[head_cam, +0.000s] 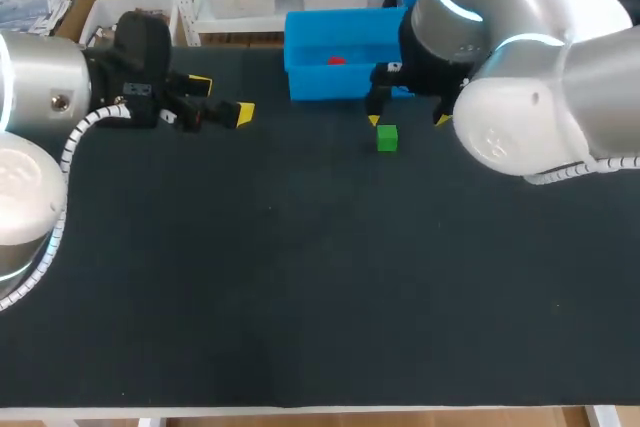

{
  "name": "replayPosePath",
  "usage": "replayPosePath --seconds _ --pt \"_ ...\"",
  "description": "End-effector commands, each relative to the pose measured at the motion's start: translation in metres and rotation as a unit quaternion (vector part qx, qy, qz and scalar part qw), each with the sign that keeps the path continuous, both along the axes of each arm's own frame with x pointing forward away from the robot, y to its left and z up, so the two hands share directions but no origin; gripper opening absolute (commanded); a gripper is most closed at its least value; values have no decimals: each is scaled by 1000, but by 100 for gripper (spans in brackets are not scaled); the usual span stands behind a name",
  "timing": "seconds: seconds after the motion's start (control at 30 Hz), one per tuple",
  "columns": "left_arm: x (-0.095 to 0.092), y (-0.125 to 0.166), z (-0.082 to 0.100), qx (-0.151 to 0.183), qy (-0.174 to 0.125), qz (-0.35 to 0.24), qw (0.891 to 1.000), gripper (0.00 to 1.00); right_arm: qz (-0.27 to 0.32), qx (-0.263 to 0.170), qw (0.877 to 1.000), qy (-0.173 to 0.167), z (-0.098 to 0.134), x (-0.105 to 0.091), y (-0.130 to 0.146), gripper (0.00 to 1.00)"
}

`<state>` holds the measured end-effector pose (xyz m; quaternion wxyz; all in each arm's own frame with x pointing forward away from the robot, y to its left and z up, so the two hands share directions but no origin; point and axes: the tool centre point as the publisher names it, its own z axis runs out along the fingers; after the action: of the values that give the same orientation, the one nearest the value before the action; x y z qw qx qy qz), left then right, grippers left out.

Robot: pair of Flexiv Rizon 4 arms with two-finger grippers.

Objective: Use the left arm to pick the red cube and place it into the blue plastic box first, then use the right arm to grasp the green cube and put it into the same blue plastic box after the first action is fully finished.

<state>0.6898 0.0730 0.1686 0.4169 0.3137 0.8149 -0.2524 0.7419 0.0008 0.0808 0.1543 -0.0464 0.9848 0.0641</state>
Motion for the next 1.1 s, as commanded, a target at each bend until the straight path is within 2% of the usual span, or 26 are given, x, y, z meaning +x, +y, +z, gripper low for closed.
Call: replayPosePath --seconds 0.03,0.43,0.8,1.1 --pt "-1 2 -1 -2 -2 -1 1000 100 2 -35 999 0 -7 9 13 100" --pt "-1 2 -1 -2 -2 -1 1000 100 10 -81 997 9 -31 34 16 100" --pt "-1 2 -1 -2 -2 -1 1000 100 -30 -81 996 18 -42 56 1 100" --pt "-1 2 -1 -2 -2 -1 1000 100 -31 -75 996 32 -59 63 4 100"
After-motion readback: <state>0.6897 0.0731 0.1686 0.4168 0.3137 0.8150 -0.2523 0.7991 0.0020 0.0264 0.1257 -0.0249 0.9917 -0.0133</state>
